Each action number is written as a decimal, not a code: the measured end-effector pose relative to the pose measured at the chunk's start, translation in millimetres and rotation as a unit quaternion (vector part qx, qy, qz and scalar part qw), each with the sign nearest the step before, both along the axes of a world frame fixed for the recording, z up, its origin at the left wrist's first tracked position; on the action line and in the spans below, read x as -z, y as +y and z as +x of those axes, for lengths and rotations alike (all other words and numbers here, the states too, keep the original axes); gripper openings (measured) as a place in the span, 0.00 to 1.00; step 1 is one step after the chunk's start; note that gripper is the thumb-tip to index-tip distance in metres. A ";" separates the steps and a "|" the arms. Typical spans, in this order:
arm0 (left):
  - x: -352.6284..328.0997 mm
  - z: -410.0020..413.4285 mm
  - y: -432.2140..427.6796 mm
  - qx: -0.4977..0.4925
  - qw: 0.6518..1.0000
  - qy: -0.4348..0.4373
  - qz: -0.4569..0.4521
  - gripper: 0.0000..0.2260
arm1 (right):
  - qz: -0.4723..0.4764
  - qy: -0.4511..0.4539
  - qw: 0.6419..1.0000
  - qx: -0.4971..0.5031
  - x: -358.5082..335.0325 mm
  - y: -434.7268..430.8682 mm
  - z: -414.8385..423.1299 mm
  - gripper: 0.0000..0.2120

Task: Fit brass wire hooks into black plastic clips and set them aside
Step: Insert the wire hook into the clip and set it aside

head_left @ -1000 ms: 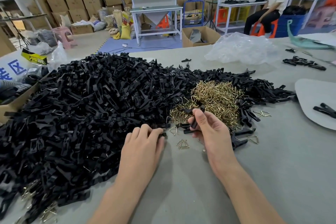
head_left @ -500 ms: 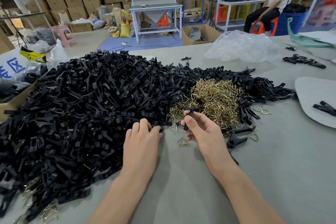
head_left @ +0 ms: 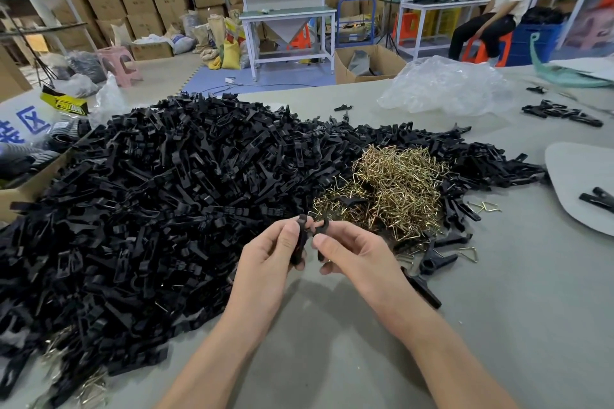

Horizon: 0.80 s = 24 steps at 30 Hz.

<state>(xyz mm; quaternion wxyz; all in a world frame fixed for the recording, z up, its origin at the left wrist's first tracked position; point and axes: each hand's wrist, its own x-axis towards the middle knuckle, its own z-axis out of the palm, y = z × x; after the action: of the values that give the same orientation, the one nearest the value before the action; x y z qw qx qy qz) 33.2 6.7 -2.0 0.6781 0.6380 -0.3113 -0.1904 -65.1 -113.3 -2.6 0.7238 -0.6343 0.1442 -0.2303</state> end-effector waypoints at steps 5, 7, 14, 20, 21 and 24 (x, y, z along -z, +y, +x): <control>0.1 -6.2 -1.5 -0.028 1.000 -0.005 -0.006 0.10 | 0.007 0.004 1.000 0.002 0.3 1.8 0.2 0.09; 0.6 -9.3 -2.0 -0.044 0.999 -0.002 -0.010 0.08 | 0.009 0.003 1.000 0.005 0.4 1.8 0.0 0.08; -3.1 -14.2 -1.4 -0.014 1.000 0.015 -0.024 0.10 | 0.007 -0.002 1.000 0.018 -2.6 1.2 -1.1 0.08; -5.3 -8.0 -2.1 -0.013 0.985 0.139 -0.098 0.14 | 0.029 -0.008 0.999 0.039 -5.8 -2.5 -3.5 0.09; -4.4 -6.5 -2.2 -0.015 0.984 0.147 -0.100 0.15 | 0.028 -0.009 0.999 0.036 -5.9 -2.1 -3.9 0.09; -2.3 -7.0 -1.9 0.000 0.987 0.131 -0.093 0.15 | 0.011 -0.012 1.000 0.027 -5.8 0.2 -4.0 0.10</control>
<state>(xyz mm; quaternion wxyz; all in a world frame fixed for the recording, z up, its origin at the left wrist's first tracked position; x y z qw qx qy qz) 26.2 4.8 0.3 0.7694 0.5419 -0.2357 -0.2426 -69.1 -113.1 3.2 0.7260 -0.6193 0.1552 -0.2557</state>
